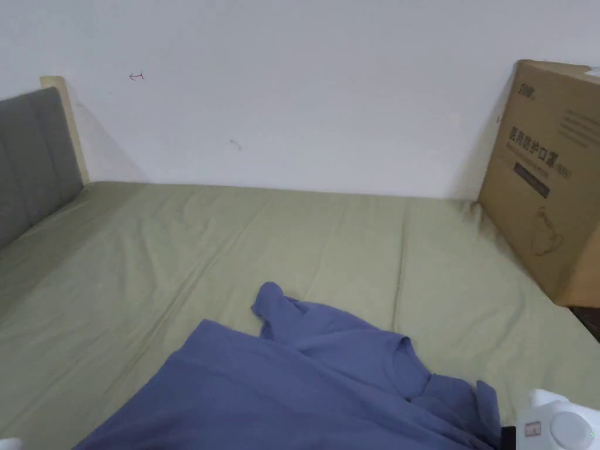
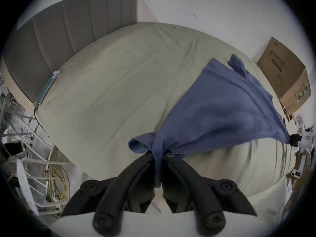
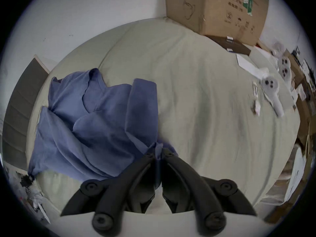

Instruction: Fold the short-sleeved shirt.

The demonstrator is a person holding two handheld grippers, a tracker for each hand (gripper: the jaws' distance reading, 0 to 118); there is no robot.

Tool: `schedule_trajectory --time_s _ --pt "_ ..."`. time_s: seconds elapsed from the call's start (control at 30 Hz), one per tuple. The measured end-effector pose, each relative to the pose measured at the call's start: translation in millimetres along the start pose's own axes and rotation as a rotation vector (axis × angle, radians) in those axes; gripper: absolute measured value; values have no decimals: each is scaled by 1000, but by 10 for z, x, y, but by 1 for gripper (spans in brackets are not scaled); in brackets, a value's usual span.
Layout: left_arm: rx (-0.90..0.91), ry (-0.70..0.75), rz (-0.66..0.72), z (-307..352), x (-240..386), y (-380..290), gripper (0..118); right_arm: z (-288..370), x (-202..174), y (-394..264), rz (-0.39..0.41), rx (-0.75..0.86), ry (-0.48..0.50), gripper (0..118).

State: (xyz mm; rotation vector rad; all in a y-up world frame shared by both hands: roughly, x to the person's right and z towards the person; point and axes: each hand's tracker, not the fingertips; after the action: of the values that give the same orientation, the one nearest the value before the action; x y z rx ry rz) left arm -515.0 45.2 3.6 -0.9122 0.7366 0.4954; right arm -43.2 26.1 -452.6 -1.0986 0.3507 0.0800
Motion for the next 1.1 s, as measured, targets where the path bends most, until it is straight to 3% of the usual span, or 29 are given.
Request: schedule_trajectory --time_s 0.03,0.07,0.1,0.13,0.17,0.2,0.3,0.37,0.4,0.43,0.5,0.57,0.8,0.83,0.87,0.9,0.93,1.1 --pt "-6 -6 1 10 4 -17 17 3 23 -24 -51 0 20 19" --pt "-12 -10 4 46 30 -28 37 9 45 -37 -78 7 24 37" --pt "-10 -10 8 78 48 -26 66 24 55 -33 -76 10 9 59" --pt "-7 -10 6 105 62 -9 105 89 37 -73 -87 23 4 81" --pt "-5 -7 1 129 88 18 118 124 52 -70 -85 31 9 83" --pt "9 -2 -1 169 113 40 118 175 62 -60 -85 47 14 83" --pt "82 -53 -17 389 254 172 116 345 64 -10 -64 98 1 83" --pt "103 -79 -63 491 430 264 105 472 76 15 -60 130 25 80" --pt "124 -98 -99 538 523 289 91 534 77 13 -60 147 46 76" --pt "144 -115 -131 588 627 312 61 592 75 0 -58 158 58 61" --pt "156 -153 -189 589 835 334 2 668 44 -51 -46 171 45 14" --pt "151 -178 -230 492 1034 305 0 692 30 -142 -46 176 19 2" --pt "97 -214 -301 244 1512 201 0 585 100 -338 1 158 14 1" --pt "96 -215 -311 224 1571 214 0 571 110 -311 2 162 17 3" --pt "91 -222 -318 198 1631 231 0 550 112 -264 7 154 20 17" --pt "86 -228 -321 181 1664 241 0 538 108 -240 9 154 21 48" --pt "81 -237 -327 157 1708 252 0 501 104 -188 17 151 26 94" --pt "54 -256 -361 14 1868 308 0 282 74 -26 15 108 50 97"
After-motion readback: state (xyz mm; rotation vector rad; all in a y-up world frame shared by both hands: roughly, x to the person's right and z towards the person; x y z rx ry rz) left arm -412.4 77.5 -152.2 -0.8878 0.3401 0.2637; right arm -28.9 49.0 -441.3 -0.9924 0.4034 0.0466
